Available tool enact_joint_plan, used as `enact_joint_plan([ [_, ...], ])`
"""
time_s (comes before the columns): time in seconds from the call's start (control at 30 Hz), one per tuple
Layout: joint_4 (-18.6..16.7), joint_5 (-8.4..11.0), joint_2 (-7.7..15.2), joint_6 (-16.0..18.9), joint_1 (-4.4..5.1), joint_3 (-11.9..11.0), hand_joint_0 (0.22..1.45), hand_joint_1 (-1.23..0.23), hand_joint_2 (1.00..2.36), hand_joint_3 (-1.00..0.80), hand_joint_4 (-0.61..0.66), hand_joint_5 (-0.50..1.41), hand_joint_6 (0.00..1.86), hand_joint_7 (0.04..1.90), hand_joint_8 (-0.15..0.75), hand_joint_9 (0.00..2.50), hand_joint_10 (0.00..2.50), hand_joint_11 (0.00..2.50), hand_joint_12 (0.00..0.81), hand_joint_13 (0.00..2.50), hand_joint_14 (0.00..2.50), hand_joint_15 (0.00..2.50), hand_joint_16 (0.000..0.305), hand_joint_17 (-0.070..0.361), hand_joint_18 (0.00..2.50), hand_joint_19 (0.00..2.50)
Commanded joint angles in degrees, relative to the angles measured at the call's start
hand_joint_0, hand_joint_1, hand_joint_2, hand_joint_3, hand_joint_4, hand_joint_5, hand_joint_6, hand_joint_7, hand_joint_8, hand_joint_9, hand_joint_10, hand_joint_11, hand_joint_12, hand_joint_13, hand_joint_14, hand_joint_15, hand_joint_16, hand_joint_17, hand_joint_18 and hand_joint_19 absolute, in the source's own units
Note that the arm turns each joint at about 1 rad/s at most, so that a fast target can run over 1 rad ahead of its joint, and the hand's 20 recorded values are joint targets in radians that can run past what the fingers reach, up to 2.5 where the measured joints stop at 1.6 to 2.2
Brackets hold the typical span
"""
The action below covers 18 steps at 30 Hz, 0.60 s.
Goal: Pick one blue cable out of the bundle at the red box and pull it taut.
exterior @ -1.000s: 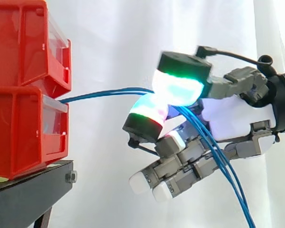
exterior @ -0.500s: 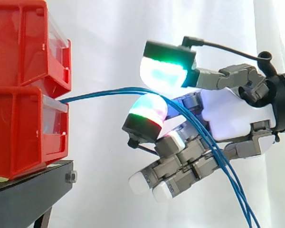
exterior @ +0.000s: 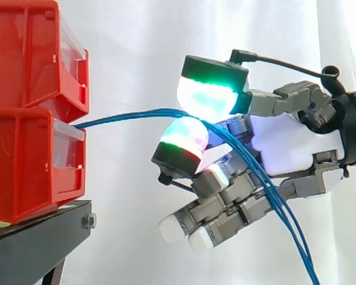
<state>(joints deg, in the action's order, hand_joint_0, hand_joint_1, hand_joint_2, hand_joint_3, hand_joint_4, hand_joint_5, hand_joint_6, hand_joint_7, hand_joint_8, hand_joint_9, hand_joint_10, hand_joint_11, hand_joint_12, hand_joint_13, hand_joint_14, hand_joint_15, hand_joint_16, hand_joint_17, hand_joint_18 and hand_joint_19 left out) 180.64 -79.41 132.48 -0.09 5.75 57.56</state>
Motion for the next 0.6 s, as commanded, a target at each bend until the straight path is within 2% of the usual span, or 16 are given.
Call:
enact_joint_plan([
  [0.0,-0.29,-0.04,0.05,-0.09,-0.21,0.01,0.59,-0.83,1.00,-0.50,0.09,-0.19,0.93,0.99,0.302,0.89,0.01,1.04,0.379,0.47,0.01,0.27,0.051,0.114,0.50,0.17],
  [0.07,-0.29,-0.04,0.05,-0.18,-0.21,0.01,0.50,-0.77,1.00,-0.50,0.10,-0.19,0.93,0.96,0.327,0.89,0.01,1.04,0.405,0.47,0.01,0.28,0.055,0.124,0.50,0.17],
  [0.1,-0.29,-0.04,0.05,-0.18,-0.21,0.01,0.46,-0.69,1.00,-0.50,0.10,-0.18,0.93,0.94,0.341,0.90,0.01,1.03,0.418,0.48,0.01,0.28,0.058,0.130,0.51,0.19],
  [0.23,-0.29,-0.04,-0.03,-0.44,-0.30,0.01,0.47,-0.53,1.00,-0.50,0.09,-0.18,0.92,0.96,0.351,0.93,0.01,1.02,0.417,0.47,0.01,0.29,0.058,0.130,0.49,0.21],
  [0.3,-0.29,-0.04,-0.03,-0.79,-0.47,0.01,0.52,-0.45,1.00,-0.50,0.08,-0.18,0.92,1.00,0.342,0.92,0.01,1.02,0.397,0.45,0.01,0.30,0.054,0.121,0.44,0.24],
  [0.37,-0.29,-0.04,-0.03,-1.41,-0.56,0.01,0.56,-0.46,1.00,-0.47,0.08,-0.18,0.92,1.03,0.329,0.91,0.01,1.02,0.389,0.44,0.01,0.30,0.052,0.117,0.41,0.26],
  [0.4,-0.29,-0.04,-0.03,-1.49,-0.56,0.01,0.58,-0.51,1.01,-0.36,0.07,-0.18,0.92,1.04,0.328,0.91,0.02,1.03,0.385,0.44,0.01,0.30,0.051,0.115,0.40,0.26],
  [0.47,-0.29,-0.04,-0.03,-1.58,-0.56,0.01,0.57,-0.55,1.01,-0.25,0.07,-0.19,0.93,1.01,0.331,0.89,0.01,1.02,0.386,0.44,0.01,0.31,0.051,0.115,0.41,0.26],
  [0.57,-0.38,-0.04,-0.03,-1.85,-0.65,0.01,0.57,-0.62,1.02,-0.15,0.10,-0.20,0.94,0.99,0.339,0.88,0.01,1.02,0.403,0.45,0.01,0.30,0.054,0.122,0.43,0.25],
])
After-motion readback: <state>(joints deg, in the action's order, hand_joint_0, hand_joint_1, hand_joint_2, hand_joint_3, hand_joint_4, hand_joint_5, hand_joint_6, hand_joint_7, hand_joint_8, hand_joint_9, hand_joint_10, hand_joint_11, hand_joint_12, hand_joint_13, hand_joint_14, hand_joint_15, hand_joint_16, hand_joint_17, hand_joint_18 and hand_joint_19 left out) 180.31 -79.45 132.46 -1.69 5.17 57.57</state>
